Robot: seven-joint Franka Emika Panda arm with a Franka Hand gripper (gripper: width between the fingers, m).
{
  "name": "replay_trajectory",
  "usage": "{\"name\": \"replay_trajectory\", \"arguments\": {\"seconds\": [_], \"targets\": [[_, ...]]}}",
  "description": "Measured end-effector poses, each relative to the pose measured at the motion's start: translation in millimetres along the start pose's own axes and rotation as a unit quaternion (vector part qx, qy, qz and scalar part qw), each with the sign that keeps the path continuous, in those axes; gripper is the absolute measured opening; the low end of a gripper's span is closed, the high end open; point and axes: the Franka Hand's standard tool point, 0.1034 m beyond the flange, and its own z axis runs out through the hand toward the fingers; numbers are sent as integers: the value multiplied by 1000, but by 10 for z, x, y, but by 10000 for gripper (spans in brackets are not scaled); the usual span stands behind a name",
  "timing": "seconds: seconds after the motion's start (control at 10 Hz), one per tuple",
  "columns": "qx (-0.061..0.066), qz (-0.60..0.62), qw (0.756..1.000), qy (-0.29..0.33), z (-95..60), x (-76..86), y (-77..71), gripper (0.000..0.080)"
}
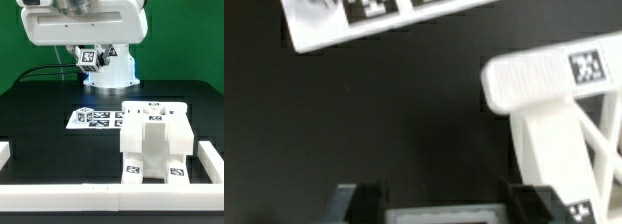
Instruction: Assemble chair
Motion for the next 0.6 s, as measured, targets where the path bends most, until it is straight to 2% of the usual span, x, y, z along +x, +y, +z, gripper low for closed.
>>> {"name": "replay_trajectory", "arguments": {"seconds": [0.1,0.2,0.4,0.6], "targets": [[2,-2,1000,22,-3,15,-16,284],[1,-5,998,67,-32,84,-95,284],[-2,-59,982,179,-159,258,-663,284],[-1,-86,964,251,-177,308,-1140,284]]}}
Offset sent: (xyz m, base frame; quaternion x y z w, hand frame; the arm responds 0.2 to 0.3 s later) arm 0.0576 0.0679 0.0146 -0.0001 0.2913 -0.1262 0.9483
